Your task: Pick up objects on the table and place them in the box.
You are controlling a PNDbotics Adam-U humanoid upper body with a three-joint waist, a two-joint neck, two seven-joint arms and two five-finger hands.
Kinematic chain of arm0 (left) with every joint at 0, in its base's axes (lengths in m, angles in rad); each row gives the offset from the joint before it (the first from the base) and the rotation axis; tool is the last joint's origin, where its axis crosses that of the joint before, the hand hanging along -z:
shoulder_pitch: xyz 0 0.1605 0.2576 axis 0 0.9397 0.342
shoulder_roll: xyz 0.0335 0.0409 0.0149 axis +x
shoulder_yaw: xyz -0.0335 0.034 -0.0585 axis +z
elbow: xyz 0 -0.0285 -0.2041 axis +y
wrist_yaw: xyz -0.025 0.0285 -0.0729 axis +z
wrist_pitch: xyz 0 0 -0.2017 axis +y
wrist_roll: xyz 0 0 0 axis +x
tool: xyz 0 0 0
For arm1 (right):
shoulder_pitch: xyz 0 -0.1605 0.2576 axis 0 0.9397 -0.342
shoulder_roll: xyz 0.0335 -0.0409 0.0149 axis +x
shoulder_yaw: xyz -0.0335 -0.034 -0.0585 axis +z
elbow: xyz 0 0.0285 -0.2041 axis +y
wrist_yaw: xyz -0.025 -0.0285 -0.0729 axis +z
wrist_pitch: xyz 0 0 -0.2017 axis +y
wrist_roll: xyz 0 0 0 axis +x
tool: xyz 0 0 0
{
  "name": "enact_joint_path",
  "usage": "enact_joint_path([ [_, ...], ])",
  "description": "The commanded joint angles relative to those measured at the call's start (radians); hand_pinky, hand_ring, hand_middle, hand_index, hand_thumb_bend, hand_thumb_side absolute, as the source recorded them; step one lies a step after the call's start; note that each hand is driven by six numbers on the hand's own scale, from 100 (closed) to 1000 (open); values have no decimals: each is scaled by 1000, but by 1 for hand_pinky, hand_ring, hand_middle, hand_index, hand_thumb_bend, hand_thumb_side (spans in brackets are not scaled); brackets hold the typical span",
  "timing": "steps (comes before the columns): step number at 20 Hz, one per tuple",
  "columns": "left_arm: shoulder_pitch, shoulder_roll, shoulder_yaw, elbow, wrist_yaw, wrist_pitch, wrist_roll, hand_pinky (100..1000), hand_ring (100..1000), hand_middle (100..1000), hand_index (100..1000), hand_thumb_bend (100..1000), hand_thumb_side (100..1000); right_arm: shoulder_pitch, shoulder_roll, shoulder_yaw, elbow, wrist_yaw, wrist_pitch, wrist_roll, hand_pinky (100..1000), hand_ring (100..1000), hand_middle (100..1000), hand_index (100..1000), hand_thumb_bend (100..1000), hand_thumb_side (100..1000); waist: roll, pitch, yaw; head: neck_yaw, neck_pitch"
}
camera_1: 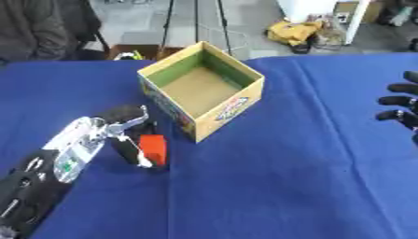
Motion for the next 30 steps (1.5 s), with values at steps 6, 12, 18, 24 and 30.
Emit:
enact_joint_path([
  [6, -96, 86, 61, -142, 64, 29, -19, 440, 285, 229, 399, 655, 267, -10, -24, -6, -13, -4, -3, 0, 538, 654, 665, 831, 108, 568, -3, -20, -5, -5, -13],
  [12, -227, 62, 103, -66, 17, 89, 78, 454, 313, 254, 425, 667, 262, -10, -22, 3, -11, -7, 0, 8, 538, 654, 665, 831, 107, 568, -6, -27, -28, 9, -13],
  [18, -330, -80, 161, 253, -179, 72, 284, 506, 389, 329, 500, 718, 327, -21, -13, 22, -9, -12, 9, 25, 537, 654, 665, 831, 106, 568, -5, -25, -74, 42, -19],
  [24, -362, -175, 259, 491, -326, 26, 404, 554, 435, 370, 542, 704, 351, -39, -2, 45, -9, -17, 21, 48, 536, 654, 664, 831, 105, 569, 1, -15, -139, 78, -26],
  [30, -366, -185, 283, 577, -358, -15, 394, 804, 814, 781, 846, 1000, 574, -38, 0, 45, -7, -19, 22, 50, 537, 654, 664, 830, 103, 569, 5, -13, -155, 82, -28],
])
